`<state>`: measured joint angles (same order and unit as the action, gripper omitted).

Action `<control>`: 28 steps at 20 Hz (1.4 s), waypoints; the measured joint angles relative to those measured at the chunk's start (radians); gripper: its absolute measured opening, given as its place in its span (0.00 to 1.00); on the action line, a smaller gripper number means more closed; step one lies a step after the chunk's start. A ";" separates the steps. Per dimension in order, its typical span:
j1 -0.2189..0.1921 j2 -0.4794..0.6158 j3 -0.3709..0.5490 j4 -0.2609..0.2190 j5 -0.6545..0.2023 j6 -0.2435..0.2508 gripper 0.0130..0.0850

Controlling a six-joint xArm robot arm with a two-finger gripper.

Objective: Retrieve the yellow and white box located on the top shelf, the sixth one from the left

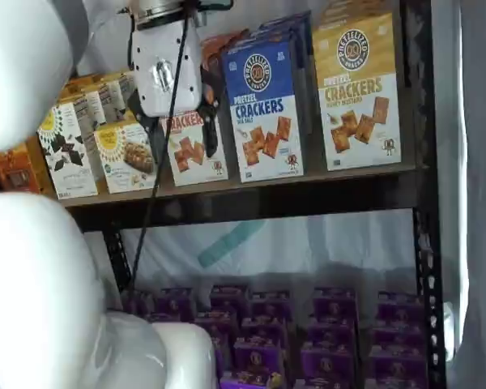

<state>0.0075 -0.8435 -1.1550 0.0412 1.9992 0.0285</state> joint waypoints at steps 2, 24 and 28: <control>-0.058 -0.011 0.011 0.062 -0.015 -0.029 1.00; -0.300 0.075 0.051 -0.037 -0.278 -0.307 1.00; -0.374 0.129 0.031 -0.039 -0.339 -0.379 1.00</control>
<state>-0.3666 -0.7150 -1.1236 0.0025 1.6606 -0.3502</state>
